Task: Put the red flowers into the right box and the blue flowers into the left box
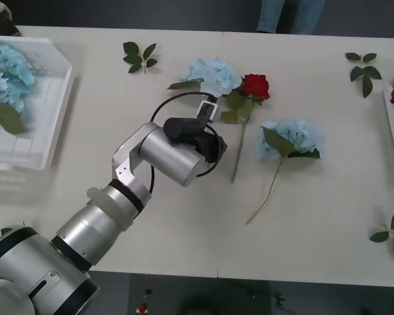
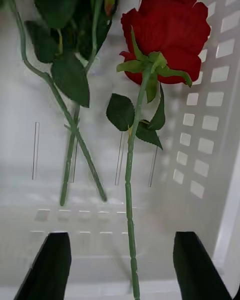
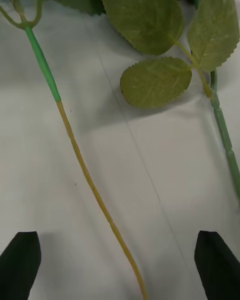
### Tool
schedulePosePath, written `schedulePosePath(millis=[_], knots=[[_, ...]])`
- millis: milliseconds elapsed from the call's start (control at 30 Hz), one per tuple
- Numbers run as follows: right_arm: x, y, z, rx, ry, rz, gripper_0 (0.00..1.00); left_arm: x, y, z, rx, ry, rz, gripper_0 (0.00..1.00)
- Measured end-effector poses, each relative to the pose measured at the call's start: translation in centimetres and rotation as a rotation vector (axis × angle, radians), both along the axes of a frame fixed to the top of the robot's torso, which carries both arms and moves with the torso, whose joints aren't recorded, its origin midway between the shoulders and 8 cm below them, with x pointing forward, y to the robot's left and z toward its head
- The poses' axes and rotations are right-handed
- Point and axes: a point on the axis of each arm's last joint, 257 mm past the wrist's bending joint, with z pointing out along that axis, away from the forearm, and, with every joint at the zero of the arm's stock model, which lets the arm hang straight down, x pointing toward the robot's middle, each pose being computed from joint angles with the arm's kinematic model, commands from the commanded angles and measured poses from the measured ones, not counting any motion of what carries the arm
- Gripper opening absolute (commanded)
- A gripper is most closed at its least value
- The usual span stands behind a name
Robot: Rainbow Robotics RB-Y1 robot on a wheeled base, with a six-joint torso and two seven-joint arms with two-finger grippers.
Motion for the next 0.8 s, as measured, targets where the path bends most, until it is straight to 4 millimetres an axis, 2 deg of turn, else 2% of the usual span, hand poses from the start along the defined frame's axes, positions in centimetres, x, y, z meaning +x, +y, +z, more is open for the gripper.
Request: schedulePosePath(millis=[33, 100, 167, 300, 400, 467, 500, 633, 667, 800], knots=[[0.0, 0.1, 0.0, 0.003, -0.001, 0.0, 1.0, 0.0, 0.1, -0.1, 0.001, 0.002, 0.001, 0.69], [0.1, 0.2, 0.0, 0.01, -0.004, 0.001, 1.0, 0.0, 0.1, -0.3, 0.003, 0.005, 0.002, 0.66], [0.3, 1.5, -0.1, 0.057, -0.009, 0.007, 1.0, -0.1, 0.2, -0.4, 0.005, 0.007, 0.002, 0.65], [0.6, 7.2, -1.0, 0.251, -0.009, 0.053, 1.0, -0.1, 0.3, -0.6, 0.01, 0.009, 0.004, 0.6], [0.3, 12.4, -1.9, 0.389, 0.003, 0.114, 1.0, 0.0, 0.5, -0.7, 0.022, 0.004, 0.005, 0.58], [0.3, 16.2, -2.3, 0.476, 0.0, 0.161, 1.0, 0.0, 0.6, -0.7, 0.025, 0.004, 0.005, 0.46], [0.3, 17.7, -2.4, 0.505, -0.007, 0.18, 1.0, 0.1, 0.7, -0.7, 0.028, 0.004, 0.006, 0.37], [1.4, 22.6, -3.4, 0.554, -0.036, 0.195, 1.0, 0.6, 1.1, -0.7, 0.055, -0.005, 0.009, 0.06], [1.8, 23.6, -3.7, 0.563, -0.04, 0.179, 1.0, 0.7, 1.2, -0.7, 0.058, -0.005, 0.009, 0.01], [2.4, 27.6, -4.6, 0.608, -0.02, 0.111, 1.0, 0.8, 1.3, -0.7, 0.065, -0.007, 0.008, 0.0]])
